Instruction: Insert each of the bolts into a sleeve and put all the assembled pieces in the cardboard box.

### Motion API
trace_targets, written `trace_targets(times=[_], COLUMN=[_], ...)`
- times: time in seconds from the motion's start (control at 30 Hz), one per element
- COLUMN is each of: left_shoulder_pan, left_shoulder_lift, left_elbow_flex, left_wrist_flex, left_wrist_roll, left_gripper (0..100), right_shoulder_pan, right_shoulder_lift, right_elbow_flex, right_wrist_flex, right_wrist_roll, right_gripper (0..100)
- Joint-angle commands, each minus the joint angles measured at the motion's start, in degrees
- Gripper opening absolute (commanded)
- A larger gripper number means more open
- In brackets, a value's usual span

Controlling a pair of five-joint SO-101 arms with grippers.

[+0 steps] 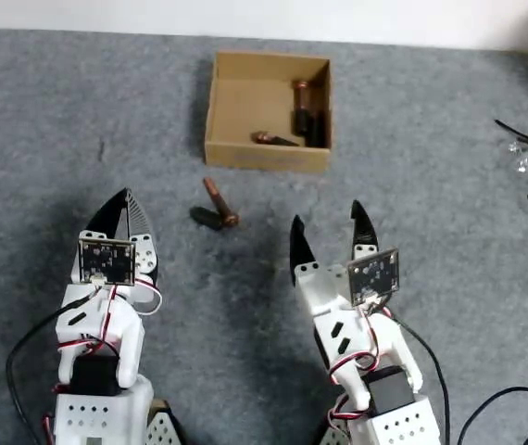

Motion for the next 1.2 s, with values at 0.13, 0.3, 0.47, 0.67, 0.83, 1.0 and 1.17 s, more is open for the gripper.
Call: trace_targets(times=[0.13,0.3,0.47,0.67,0.83,1.0,1.17], left_shoulder_pan=[1.0,1.0,1.0,1.0,1.0,0.5,-2.5], left_shoulder_lift=[0.0,0.0,-0.5,-0.4,0.0,0.1,0.0], left_elbow_flex=[1.3,1.3,1.2,1.1,1.2,1.2,1.2], left_wrist_flex=[-0.8,-0.8,-0.8,-0.7,-0.4,3.4,3.6], left_wrist_roll=[-0.3,-0.5,-0.3,-0.3,-0.5,-0.6,-0.6], left_gripper=[1,1,1,1,1,1,1], right_shoulder_pan=[1.2,1.1,1.1,0.9,0.9,1.1,1.1], right_shoulder_lift=[-1.1,-1.1,-1.1,-1.1,-1.1,-1.1,-1.1], right_elbow_flex=[4.8,4.9,4.8,4.6,4.6,4.4,4.4], right_wrist_flex=[-1.4,-1.4,-1.4,-1.4,-1.5,-1.5,-1.5], right_wrist_roll=[-0.1,-0.1,-0.1,-0.1,-0.1,-0.1,-0.1], right_gripper=[29.2,29.2,29.2,29.2,29.2,29.2,29.2])
